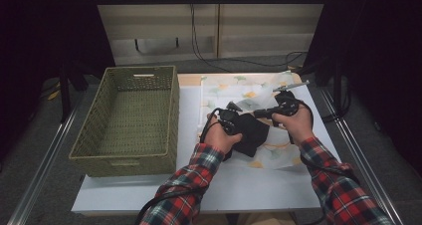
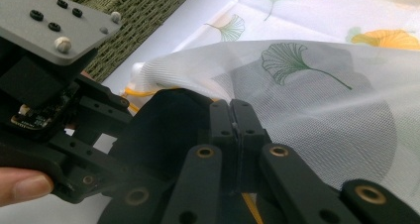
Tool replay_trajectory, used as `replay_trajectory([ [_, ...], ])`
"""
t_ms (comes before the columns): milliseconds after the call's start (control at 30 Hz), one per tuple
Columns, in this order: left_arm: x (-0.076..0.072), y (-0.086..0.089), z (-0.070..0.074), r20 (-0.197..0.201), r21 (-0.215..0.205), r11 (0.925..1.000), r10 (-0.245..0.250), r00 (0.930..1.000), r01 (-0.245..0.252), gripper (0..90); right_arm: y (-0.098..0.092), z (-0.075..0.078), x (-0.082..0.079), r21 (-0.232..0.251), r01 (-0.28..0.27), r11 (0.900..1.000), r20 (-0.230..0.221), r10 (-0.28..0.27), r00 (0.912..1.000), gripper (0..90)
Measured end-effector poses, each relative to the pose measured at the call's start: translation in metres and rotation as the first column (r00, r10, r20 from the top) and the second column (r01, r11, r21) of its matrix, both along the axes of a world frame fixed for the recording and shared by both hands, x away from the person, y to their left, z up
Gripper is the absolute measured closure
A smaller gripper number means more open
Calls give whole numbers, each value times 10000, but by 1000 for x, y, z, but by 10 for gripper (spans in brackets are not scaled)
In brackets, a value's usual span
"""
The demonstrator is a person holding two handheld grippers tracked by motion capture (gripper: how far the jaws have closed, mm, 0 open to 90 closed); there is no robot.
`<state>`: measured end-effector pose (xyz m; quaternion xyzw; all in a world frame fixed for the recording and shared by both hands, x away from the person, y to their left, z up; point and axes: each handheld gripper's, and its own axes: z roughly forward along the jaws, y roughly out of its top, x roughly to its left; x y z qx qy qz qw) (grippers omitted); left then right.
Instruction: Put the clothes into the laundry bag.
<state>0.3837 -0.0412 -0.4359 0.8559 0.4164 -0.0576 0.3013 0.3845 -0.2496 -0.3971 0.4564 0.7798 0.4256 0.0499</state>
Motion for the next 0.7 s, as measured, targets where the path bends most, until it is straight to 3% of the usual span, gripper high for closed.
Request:
replay_trajectory([
  [167, 1, -3, 1, 213, -173, 9997, 161, 9996, -157, 671, -1, -1, 0, 33, 24, 10000, 43, -24, 10000, 900],
  [500, 5, -5, -5, 612, -95, 9999, 125, 9980, -119, 650, -1, 0, 0, 28, 16, 10000, 25, -16, 10000, 900],
  [700, 6, -3, -10, 811, -88, 9999, -59, 9967, 66, 563, -2, -3, -1, -12, 23, 10000, -22, -23, 10000, 900],
])
